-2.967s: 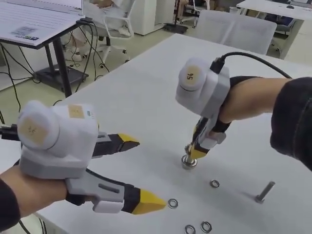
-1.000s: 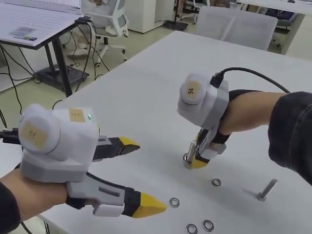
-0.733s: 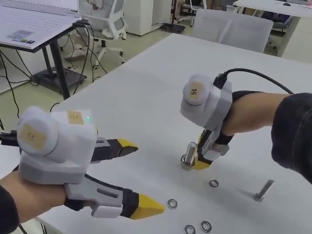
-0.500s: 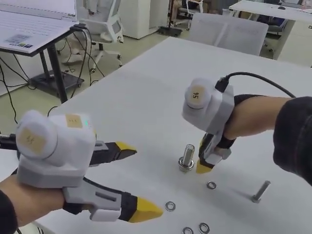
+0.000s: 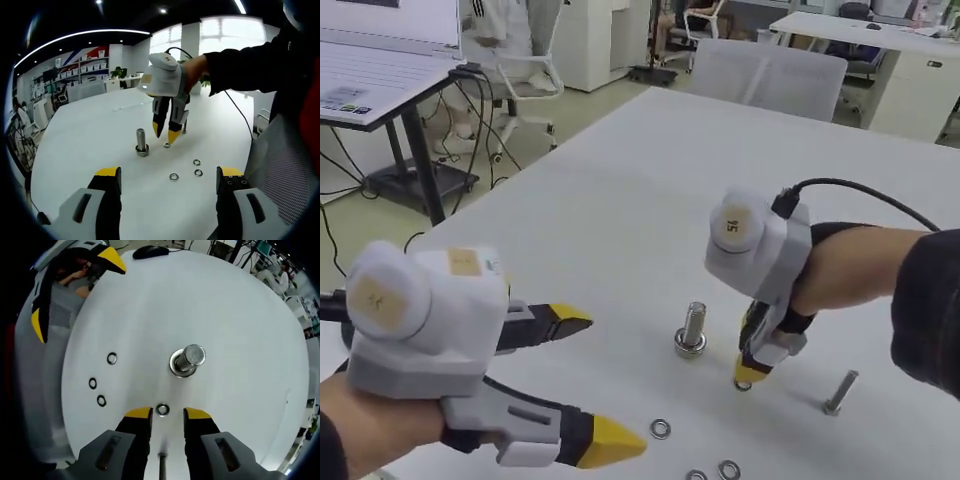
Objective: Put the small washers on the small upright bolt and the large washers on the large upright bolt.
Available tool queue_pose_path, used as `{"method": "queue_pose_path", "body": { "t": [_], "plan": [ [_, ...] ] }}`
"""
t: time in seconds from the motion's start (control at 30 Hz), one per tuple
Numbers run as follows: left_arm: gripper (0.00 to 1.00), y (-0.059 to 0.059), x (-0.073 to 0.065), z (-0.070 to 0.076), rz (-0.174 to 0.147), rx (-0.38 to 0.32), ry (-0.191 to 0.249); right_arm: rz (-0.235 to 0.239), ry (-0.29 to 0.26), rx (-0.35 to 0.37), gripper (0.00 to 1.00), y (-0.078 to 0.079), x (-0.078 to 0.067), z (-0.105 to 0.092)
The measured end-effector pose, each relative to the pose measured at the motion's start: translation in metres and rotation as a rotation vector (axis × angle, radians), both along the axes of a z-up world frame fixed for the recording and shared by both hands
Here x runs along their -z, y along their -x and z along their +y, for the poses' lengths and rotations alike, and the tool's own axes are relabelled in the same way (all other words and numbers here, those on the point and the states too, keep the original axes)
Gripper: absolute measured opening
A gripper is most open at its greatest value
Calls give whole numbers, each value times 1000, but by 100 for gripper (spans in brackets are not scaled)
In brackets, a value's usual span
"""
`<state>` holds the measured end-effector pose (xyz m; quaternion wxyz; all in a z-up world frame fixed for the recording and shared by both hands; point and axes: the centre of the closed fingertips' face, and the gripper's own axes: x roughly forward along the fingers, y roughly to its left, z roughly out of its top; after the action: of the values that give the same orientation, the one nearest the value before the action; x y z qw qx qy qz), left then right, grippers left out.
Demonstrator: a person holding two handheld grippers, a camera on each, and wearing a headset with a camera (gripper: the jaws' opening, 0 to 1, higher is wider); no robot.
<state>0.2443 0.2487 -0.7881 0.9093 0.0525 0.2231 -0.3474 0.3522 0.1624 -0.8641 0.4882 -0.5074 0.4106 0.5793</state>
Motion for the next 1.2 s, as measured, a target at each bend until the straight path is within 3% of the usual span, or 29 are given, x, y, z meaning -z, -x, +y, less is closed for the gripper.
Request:
{"method": "queue_pose_path", "body": {
  "t": [0.43, 1.2],
  "plan": [
    [77, 4, 1, -2, 8, 16, -6, 3, -2, 6, 25, 8, 6, -6],
    [77, 6, 1, -3, 16, 22, -9, 12, -34, 33, 19, 9, 11, -5]
  ]
}}
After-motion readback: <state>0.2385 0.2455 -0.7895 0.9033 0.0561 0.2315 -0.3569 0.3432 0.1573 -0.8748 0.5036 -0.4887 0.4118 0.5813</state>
